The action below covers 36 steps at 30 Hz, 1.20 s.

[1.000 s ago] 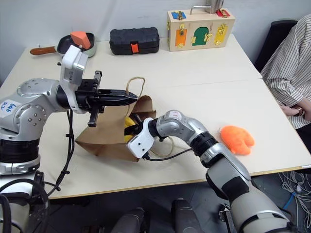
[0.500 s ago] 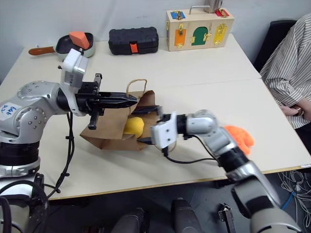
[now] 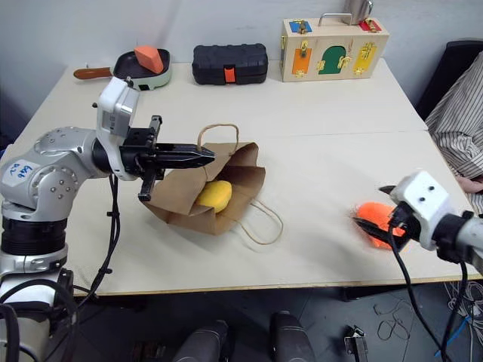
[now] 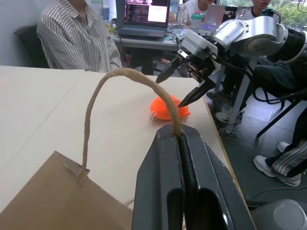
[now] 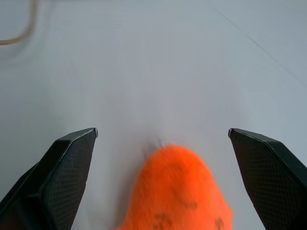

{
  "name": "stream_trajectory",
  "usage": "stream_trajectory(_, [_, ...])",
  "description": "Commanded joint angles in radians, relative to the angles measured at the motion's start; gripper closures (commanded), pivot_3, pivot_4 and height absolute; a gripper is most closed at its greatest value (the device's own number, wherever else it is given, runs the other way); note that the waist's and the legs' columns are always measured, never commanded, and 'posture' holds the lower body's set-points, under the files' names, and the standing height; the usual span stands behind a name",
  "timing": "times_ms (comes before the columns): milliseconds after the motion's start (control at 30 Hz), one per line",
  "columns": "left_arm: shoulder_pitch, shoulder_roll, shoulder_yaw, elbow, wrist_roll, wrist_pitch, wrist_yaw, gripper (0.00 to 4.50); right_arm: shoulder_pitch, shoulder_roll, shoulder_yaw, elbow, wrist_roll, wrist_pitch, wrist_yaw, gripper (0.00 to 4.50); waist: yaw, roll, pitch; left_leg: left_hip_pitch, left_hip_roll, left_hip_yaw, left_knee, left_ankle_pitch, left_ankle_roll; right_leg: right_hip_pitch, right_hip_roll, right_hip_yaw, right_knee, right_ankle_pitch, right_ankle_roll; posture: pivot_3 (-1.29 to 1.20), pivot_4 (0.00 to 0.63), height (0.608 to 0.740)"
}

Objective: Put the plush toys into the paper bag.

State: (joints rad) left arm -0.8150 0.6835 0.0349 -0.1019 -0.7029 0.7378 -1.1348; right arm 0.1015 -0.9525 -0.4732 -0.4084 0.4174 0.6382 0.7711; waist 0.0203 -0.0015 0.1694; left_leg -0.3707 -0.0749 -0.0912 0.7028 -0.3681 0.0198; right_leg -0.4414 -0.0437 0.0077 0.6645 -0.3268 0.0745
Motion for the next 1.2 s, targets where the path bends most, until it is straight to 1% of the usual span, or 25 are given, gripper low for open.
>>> stream_trajectory(33, [-0.003,-0.001,0.030,-0.021,-0.014,-0.016,0.005,4.50,-0.019,0.054,0.022,0.065,-0.013,0.074,-0.081,0.02,0.001,0.000,0.000,0.000,0.000,0.000,0.000,0.000,0.000,0.000,0.000,0.000,0.000,0.000,0.000,0.00,0.150,0.740])
stream_trajectory(100, [-0.004,-0.003,0.028,-0.017,-0.010,-0.019,0.006,4.50,-0.040,0.069,0.099,0.157,-0.080,0.053,-0.114,0.02,0.001,0.000,0.000,0.001,0.000,0.001,0.000,0.000,0.000,0.000,0.000,0.001,0.000,0.000,0.000,0.00,0.150,0.740])
stream_trajectory(167, [-0.005,-0.005,0.028,-0.016,-0.009,-0.018,0.008,4.50,-0.050,0.068,0.138,0.207,-0.119,0.032,-0.127,0.02,0.001,0.000,0.000,0.001,0.000,0.001,0.000,0.000,0.000,0.000,0.000,0.001,0.000,0.000,0.000,0.00,0.150,0.740])
stream_trajectory(200, [-0.008,-0.003,0.029,-0.017,-0.010,-0.016,0.010,4.50,-0.054,0.072,0.150,0.229,-0.129,0.013,-0.127,0.19,0.001,0.000,0.000,0.001,0.000,0.001,0.000,0.000,0.000,-0.001,0.000,0.001,0.000,0.000,0.000,0.00,0.150,0.740])
stream_trajectory(300, [-0.010,0.004,0.034,-0.019,-0.011,-0.015,0.009,4.50,-0.062,0.087,0.152,0.245,-0.136,-0.039,-0.122,0.96,0.003,0.000,0.000,0.001,0.000,0.001,-0.001,0.000,0.000,-0.001,0.000,0.000,0.000,0.000,0.000,0.00,0.150,0.740])
stream_trajectory(367, [-0.009,0.008,0.036,-0.020,-0.011,-0.015,0.007,4.50,-0.063,0.091,0.140,0.233,-0.129,-0.049,-0.120,1.67,0.003,0.000,0.000,0.001,0.000,0.001,-0.001,0.000,0.000,0.000,0.000,0.000,0.000,0.000,0.000,0.00,0.150,0.740])
stream_trajectory(433, [-0.009,0.012,0.038,-0.022,-0.010,-0.015,0.007,4.50,-0.067,0.089,0.114,0.202,-0.105,-0.046,-0.104,2.28,0.002,0.000,0.000,0.001,0.000,0.001,0.000,0.000,0.000,0.000,0.000,0.000,0.000,0.000,0.000,0.00,0.150,0.740])
stream_trajectory(467, [-0.010,0.014,0.038,-0.023,-0.009,-0.016,0.008,4.50,-0.078,0.089,0.099,0.178,-0.084,-0.054,-0.090,2.68,0.003,0.000,0.000,0.001,0.000,0.001,-0.001,0.000,0.000,0.000,0.000,0.000,0.000,0.000,0.000,0.00,0.150,0.740])
stream_trajectory(533, [-0.014,0.015,0.038,-0.024,-0.009,-0.014,0.010,4.50,-0.124,0.084,0.095,0.114,-0.024,-0.053,-0.049,3.30,-0.002,0.000,0.000,0.001,0.000,0.001,-0.001,0.000,0.000,-0.001,0.000,0.001,0.000,0.000,0.000,0.00,0.150,0.740])
stream_trajectory(600, [-0.020,0.016,0.037,-0.025,-0.010,-0.011,0.013,4.50,-0.195,0.073,0.140,0.043,0.015,-0.062,-0.005,3.85,-0.014,0.000,0.000,0.001,0.000,0.002,-0.001,0.000,0.000,-0.001,0.001,0.001,0.000,0.000,0.000,0.00,0.150,0.740])
stream_trajectory(667, [-0.030,0.014,0.035,-0.024,-0.012,-0.008,0.016,4.50,-0.303,0.083,0.254,-0.016,0.016,-0.077,0.033,4.21,-0.024,0.000,0.000,0.001,0.000,0.002,-0.001,0.000,0.000,-0.002,0.001,0.001,0.001,0.000,0.000,0.00,0.150,0.740])
stream_trajectory(733, [-0.043,0.010,0.033,-0.019,-0.012,-0.005,0.020,4.50,-0.435,0.115,0.427,-0.034,-0.059,-0.138,0.074,4.26,-0.028,0.000,0.000,0.001,0.001,0.002,-0.001,0.001,-0.001,-0.002,0.001,0.001,0.002,0.000,0.000,0.00,0.150,0.740])
stream_trajectory(800, [-0.053,0.007,0.030,-0.016,-0.013,-0.001,0.024,4.50,-0.550,0.154,0.589,0.013,-0.185,-0.237,0.095,4.26,-0.027,0.000,0.000,0.001,0.001,0.001,-0.002,0.001,-0.001,-0.002,0.001,0.001,0.002,0.000,0.000,0.00,0.150,0.740])
stream_trajectory(933, [-0.065,0.007,0.029,-0.016,-0.015,0.006,0.025,4.50,-0.743,0.264,0.801,0.235,-0.416,-0.435,0.068,4.26,-0.020,0.000,0.000,0.000,0.000,0.001,-0.002,0.001,-0.001,-0.003,0.000,-0.001,0.000,0.000,0.000,0.00,0.150,0.740])
stream_trajectory(1000, [-0.064,0.012,0.029,-0.019,-0.017,0.010,0.023,4.50,-0.835,0.332,0.861,0.357,-0.492,-0.515,0.046,4.26,-0.023,0.000,0.000,-0.001,-0.001,0.001,-0.001,0.001,-0.001,-0.003,-0.001,-0.001,0.000,0.000,0.000,0.00,0.150,0.740])
stream_trajectory(1133, [-0.059,0.018,0.034,-0.025,-0.018,0.018,0.025,4.50,-0.970,0.465,0.889,0.528,-0.531,-0.573,0.033,4.26,-0.037,0.000,0.000,-0.001,-0.001,0.000,-0.001,0.001,-0.001,-0.004,-0.001,-0.003,0.001,0.000,0.000,0.00,0.150,0.740])
stream_trajectory(1200, [-0.054,0.018,0.038,-0.030,-0.020,0.019,0.028,4.50,-1.015,0.512,0.909,0.601,-0.553,-0.618,0.042,4.26,-0.050,0.000,0.000,-0.001,0.000,-0.002,0.001,0.001,-0.001,-0.005,-0.001,-0.005,0.007,0.000,0.000,0.00,0.150,0.740])
